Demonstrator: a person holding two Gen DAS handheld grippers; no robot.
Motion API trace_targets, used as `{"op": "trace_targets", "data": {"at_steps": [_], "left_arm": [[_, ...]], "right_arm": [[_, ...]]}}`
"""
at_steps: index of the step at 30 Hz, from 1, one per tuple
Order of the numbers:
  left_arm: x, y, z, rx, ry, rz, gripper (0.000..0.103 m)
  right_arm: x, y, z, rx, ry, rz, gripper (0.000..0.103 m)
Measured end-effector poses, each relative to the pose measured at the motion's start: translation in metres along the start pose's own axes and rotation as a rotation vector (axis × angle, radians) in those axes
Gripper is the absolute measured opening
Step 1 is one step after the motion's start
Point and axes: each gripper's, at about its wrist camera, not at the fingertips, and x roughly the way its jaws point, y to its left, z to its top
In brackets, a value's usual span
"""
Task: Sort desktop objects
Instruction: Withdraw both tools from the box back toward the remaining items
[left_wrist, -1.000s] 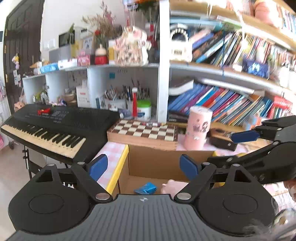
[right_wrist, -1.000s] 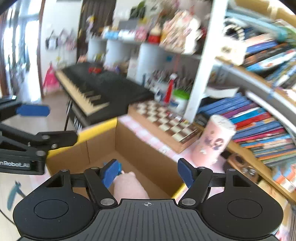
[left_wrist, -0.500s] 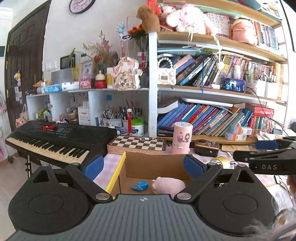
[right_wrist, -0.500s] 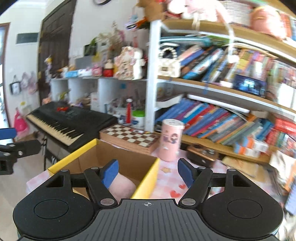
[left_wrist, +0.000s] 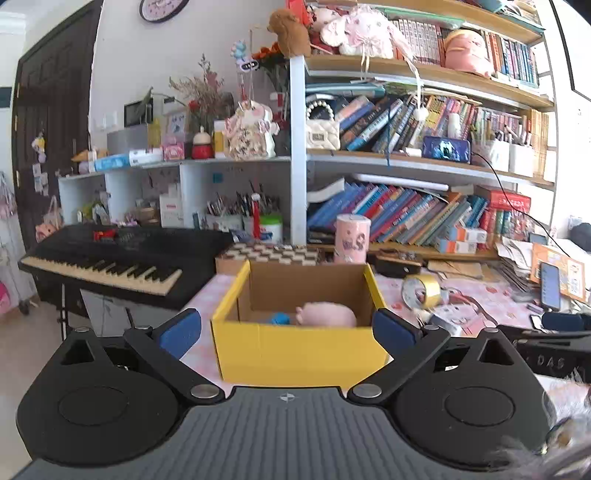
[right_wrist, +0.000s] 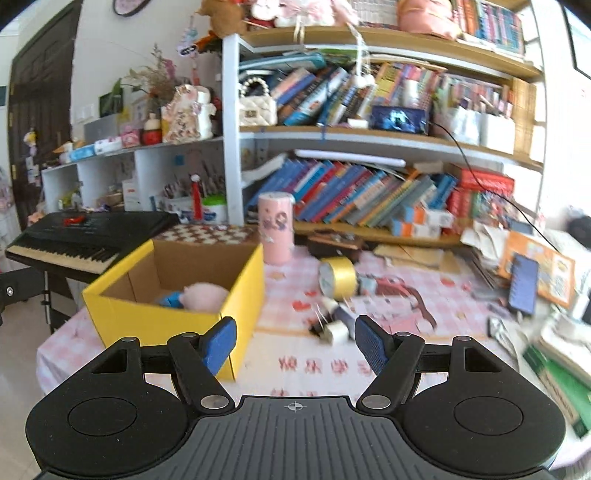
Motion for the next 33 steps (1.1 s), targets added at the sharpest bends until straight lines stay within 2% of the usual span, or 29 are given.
{"op": "trace_targets", "data": {"at_steps": [7,11,18,24,33], "left_arm": [[-0.01,-0.018,-0.029,-0.002,0.059,-0.028,0.102],[-0.009,-0.032,-0.042,0.029,0.103,-0.071,0.102],[0.004,-0.051,-0.046,0.048,0.126,-0.123,0.102],[0.02,-0.086,-0.048,0.109,0.141,-0.201,0.102],[0.057,-0.137,-0.044,0.137,0.202,-0.242,0.102]], "right_arm": [[-0.022,0.004,-0.032,-0.008,0.074,-0.021,0.073],[-0.024,0.005,-0.046,-0.006,0.131,-0.025,0.074],[-0.023,-0.009,-0.055,0.027,0.172,-0.064,0.076],[-0.017,-0.031,-0.057,0.037,0.193,-0.129,0.079],[0.005,-0.079,-0.057,0.083,0.222,-0.145,0.079]]}}
